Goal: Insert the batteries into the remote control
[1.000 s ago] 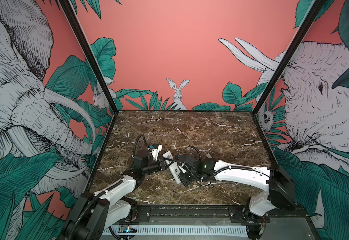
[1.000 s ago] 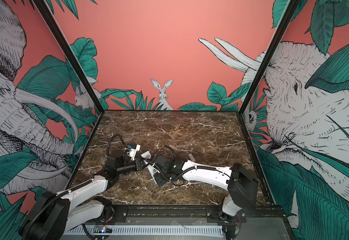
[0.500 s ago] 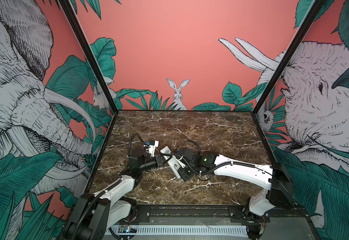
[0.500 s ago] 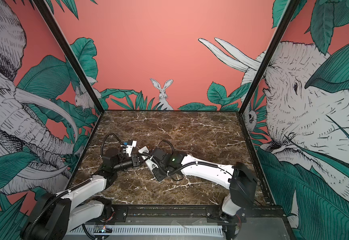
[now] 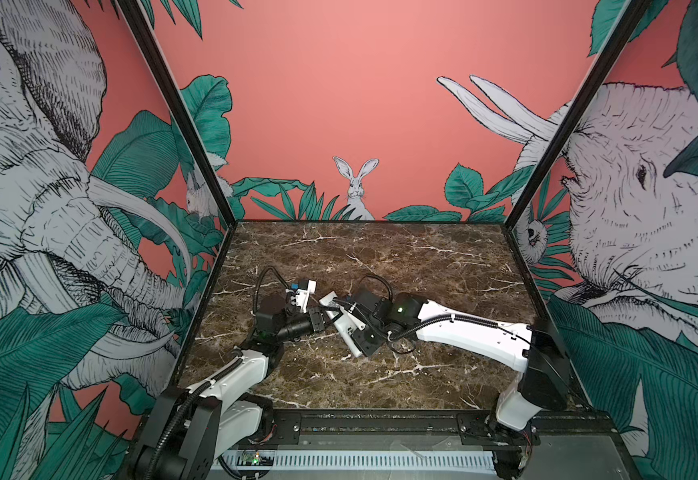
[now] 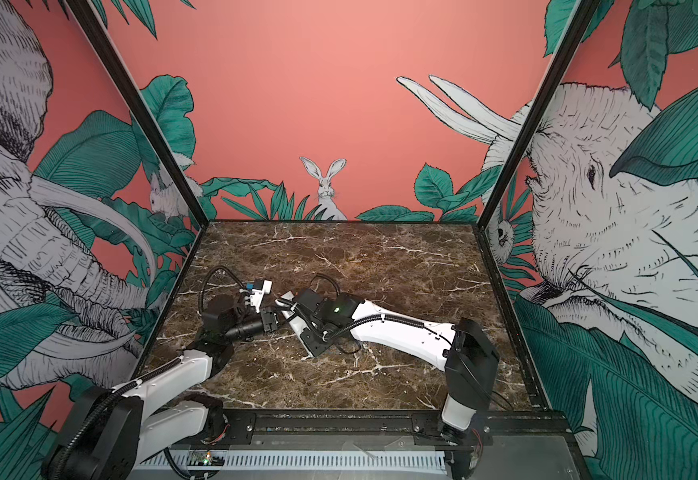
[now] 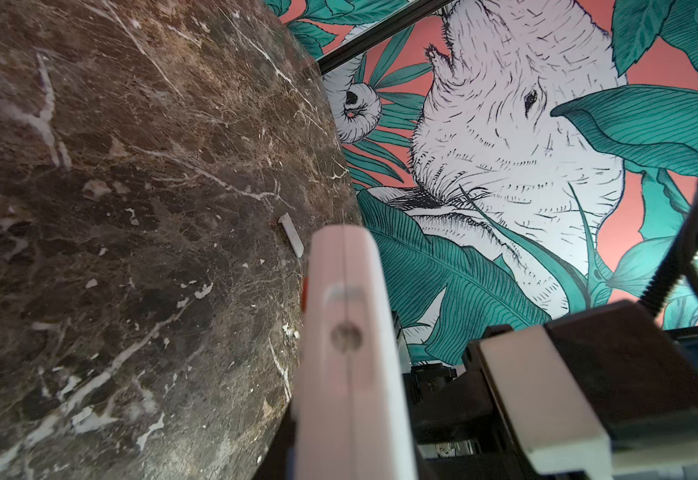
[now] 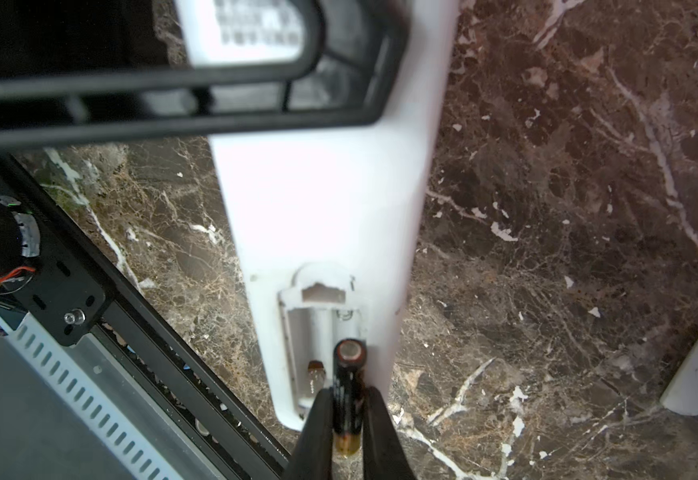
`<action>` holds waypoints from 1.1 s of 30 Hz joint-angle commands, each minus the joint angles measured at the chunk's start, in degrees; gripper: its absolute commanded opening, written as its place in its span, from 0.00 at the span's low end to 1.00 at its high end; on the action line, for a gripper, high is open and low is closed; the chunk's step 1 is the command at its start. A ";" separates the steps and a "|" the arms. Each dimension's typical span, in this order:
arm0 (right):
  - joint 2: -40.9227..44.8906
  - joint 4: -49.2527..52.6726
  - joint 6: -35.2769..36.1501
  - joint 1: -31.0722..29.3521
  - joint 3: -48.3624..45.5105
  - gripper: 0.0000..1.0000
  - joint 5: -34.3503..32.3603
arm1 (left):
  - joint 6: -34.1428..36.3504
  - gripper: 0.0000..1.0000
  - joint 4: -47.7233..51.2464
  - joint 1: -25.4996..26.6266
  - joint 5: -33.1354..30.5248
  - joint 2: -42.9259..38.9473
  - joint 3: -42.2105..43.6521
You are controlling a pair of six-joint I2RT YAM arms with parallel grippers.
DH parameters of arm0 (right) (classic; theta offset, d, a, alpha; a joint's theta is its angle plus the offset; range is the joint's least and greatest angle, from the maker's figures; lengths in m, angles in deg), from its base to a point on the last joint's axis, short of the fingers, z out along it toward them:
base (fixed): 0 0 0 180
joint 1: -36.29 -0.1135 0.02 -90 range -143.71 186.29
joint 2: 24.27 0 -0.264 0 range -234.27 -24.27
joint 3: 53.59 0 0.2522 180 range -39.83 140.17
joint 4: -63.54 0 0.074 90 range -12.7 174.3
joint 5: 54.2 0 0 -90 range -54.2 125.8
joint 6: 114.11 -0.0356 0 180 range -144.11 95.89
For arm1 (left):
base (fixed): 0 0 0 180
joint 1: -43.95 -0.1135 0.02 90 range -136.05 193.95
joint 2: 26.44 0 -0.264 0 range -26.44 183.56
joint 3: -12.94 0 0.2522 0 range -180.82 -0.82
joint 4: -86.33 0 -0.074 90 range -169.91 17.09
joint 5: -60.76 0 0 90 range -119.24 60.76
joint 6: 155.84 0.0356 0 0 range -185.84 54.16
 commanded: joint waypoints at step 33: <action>-2.87 2.98 2.80 -0.37 4.81 0.24 0.65 | -1.66 0.00 -1.64 -3.99 2.80 1.98 -1.64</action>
